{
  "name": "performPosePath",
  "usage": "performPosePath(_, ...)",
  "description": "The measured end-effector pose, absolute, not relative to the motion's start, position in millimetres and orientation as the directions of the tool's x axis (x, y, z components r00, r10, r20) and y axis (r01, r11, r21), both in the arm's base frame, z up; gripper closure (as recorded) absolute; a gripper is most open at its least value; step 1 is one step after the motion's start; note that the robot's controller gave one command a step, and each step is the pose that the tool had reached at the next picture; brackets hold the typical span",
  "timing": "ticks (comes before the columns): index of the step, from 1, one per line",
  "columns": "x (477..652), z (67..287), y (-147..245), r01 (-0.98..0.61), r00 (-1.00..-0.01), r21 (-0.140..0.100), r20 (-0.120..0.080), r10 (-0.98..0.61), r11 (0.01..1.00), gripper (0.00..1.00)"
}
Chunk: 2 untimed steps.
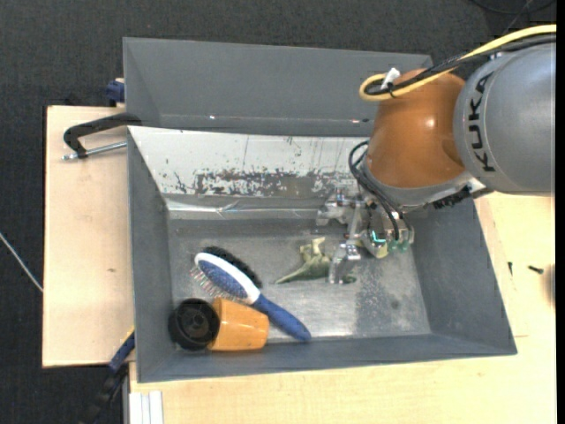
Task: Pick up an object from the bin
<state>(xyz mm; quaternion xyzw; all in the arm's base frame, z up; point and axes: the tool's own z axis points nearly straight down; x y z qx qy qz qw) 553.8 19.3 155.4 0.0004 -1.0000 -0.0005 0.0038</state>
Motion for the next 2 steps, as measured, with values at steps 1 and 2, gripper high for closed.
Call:
performPosePath(1,567.7,250,5,-0.128,-0.992,-0.002,-0.015,-0.128,0.992,0.00)
performPosePath(2,552.3,106,61,-0.293,-0.956,0.004,0.006,-0.293,0.956,0.00)
